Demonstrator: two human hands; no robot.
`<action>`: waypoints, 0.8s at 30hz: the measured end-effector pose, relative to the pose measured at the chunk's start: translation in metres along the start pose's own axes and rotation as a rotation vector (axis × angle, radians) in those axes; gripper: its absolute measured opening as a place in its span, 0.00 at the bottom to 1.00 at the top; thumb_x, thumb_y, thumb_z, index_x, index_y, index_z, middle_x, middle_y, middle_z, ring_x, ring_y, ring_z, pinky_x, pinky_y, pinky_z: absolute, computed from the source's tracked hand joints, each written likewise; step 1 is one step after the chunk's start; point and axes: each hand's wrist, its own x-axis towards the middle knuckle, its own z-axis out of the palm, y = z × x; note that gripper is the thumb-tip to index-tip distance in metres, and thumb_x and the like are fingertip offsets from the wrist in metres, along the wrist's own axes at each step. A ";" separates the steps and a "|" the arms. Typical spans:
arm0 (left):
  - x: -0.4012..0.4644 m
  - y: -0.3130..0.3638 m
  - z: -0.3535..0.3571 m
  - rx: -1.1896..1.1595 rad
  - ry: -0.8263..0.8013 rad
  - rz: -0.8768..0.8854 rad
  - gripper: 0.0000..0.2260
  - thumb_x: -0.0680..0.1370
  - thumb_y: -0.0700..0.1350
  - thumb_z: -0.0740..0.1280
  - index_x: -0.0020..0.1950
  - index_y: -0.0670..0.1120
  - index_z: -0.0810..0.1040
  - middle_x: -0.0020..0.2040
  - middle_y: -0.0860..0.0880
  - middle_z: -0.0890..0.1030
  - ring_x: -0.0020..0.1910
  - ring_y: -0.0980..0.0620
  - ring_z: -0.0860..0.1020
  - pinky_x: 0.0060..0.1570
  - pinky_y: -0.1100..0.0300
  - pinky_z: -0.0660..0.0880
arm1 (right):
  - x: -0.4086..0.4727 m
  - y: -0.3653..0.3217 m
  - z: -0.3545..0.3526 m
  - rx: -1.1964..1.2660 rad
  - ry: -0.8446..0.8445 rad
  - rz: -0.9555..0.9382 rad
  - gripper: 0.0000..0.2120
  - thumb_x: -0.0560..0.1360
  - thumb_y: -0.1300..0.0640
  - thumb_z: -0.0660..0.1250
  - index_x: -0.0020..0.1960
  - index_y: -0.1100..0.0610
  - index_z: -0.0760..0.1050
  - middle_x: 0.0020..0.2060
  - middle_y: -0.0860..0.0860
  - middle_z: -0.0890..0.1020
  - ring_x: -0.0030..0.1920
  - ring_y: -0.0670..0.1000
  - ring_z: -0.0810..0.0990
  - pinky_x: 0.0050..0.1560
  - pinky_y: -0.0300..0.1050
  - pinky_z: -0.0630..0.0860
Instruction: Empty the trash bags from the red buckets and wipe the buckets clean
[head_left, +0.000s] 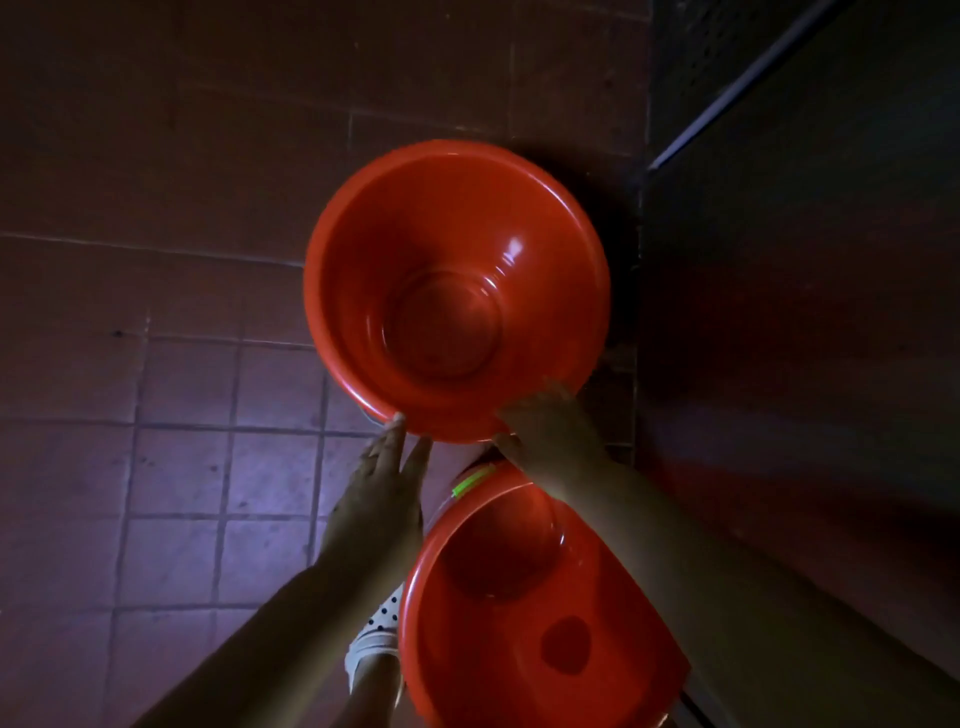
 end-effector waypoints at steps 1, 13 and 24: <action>0.004 0.006 0.001 -0.009 0.003 0.024 0.32 0.79 0.38 0.58 0.77 0.50 0.43 0.78 0.42 0.44 0.76 0.42 0.52 0.70 0.51 0.64 | -0.006 0.008 0.000 0.009 0.003 0.016 0.15 0.77 0.49 0.58 0.61 0.49 0.75 0.60 0.48 0.79 0.64 0.50 0.72 0.70 0.46 0.43; 0.015 0.058 0.032 -0.065 0.018 0.198 0.31 0.79 0.38 0.57 0.78 0.51 0.46 0.78 0.46 0.45 0.76 0.45 0.51 0.71 0.57 0.53 | -0.069 0.067 0.016 0.070 0.003 0.114 0.25 0.74 0.64 0.60 0.70 0.52 0.68 0.67 0.49 0.73 0.69 0.49 0.67 0.73 0.44 0.41; -0.003 0.086 0.000 0.176 -0.056 0.136 0.28 0.80 0.47 0.57 0.77 0.46 0.49 0.78 0.44 0.49 0.77 0.46 0.49 0.74 0.52 0.44 | -0.093 0.053 -0.011 0.051 0.014 0.205 0.27 0.76 0.60 0.57 0.74 0.54 0.60 0.72 0.51 0.66 0.72 0.52 0.61 0.73 0.47 0.50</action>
